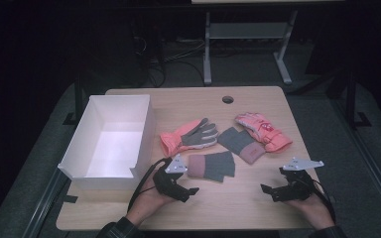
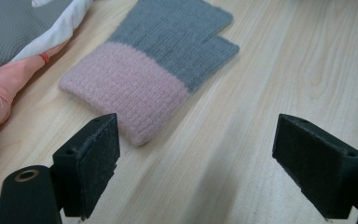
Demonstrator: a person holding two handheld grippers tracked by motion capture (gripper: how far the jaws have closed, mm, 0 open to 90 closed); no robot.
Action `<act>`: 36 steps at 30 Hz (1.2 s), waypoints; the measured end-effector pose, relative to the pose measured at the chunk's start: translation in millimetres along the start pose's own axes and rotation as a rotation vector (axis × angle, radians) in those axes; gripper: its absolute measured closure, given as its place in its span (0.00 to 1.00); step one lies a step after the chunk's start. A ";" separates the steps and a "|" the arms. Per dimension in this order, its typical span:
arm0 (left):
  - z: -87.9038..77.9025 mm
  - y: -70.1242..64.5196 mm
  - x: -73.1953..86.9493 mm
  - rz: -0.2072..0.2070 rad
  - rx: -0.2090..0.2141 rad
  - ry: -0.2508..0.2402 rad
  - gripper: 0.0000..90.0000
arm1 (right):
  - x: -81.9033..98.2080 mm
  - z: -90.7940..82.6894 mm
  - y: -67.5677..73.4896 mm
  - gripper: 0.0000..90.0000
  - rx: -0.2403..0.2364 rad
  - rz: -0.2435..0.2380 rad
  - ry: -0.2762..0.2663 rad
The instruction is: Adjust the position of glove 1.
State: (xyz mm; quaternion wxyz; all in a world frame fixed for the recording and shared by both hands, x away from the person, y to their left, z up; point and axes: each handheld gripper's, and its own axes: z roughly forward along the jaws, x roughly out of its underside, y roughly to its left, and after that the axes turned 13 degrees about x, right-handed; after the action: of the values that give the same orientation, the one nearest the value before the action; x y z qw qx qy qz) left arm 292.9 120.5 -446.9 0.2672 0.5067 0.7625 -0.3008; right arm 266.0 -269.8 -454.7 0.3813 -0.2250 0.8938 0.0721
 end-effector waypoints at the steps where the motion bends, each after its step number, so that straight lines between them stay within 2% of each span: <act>1: 0.5 1.0 0.0 -0.011 0.005 -0.001 0.16 | -0.3 -0.1 -0.4 0.02 -0.005 0.004 0.000; 4: 0.8 2.7 -0.6 -0.017 0.003 0.003 0.19 | -0.7 0.4 -1.4 0.02 -0.018 0.005 0.004; 7: 0.7 3.8 -1.4 -0.021 0.014 0.004 0.30 | 0.1 0.7 -2.0 0.02 -0.025 -0.001 0.005; 11: 0.1 4.9 -6.1 -0.037 0.034 0.014 0.57 | 0.8 1.1 -2.8 0.02 -0.051 0.003 0.006; 14: 1.8 2.8 -10.4 -0.020 0.037 0.039 0.79 | 0.6 1.0 -0.4 0.02 -0.053 0.001 0.015; 15: 2.0 2.2 -12.2 -0.014 0.032 0.053 0.79 | 0.4 0.6 0.1 0.02 -0.054 0.000 0.014; 16: 2.7 2.1 -14.6 -0.025 0.058 0.041 0.93 | 0.4 0.7 0.9 0.02 -0.046 0.000 0.009; 17: 2.6 3.1 -15.8 -0.018 0.061 0.051 0.98 | 0.8 0.8 1.0 0.02 -0.047 0.002 0.010; 20: 7.1 4.5 -19.3 -0.038 0.060 0.059 1.00 | 1.4 1.7 1.3 0.02 -0.046 0.006 0.011; 21: 6.9 5.4 -20.7 -0.029 0.063 0.075 1.00 | 1.4 2.2 1.3 0.02 -0.045 0.004 0.012; 23: 8.1 4.8 -21.5 -0.040 0.065 0.062 1.00 | 1.4 2.2 1.4 0.02 -0.039 0.003 0.011; 26: 8.9 7.9 -27.3 -0.010 0.052 0.076 1.00 | 2.1 2.0 0.6 0.02 -0.036 0.015 0.007; 31: 10.9 12.7 -33.2 -0.008 0.049 0.084 1.00 | 1.4 1.3 0.8 0.02 -0.025 0.015 -0.005; 34: 11.6 16.3 -38.1 -0.014 0.056 0.067 1.00 | 0.8 -3.2 3.4 0.02 -0.027 0.018 -0.018; 36: 13.4 21.4 -42.8 0.002 0.059 0.078 1.00 | 1.0 -4.6 3.8 0.02 -0.023 0.012 -0.027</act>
State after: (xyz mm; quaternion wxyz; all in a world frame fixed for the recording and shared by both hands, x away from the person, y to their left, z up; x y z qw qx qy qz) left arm 329.0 91.0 -429.5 0.2227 0.5263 0.7626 -0.3029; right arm 260.6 -268.2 -452.4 0.3902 -0.2230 0.8890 0.0876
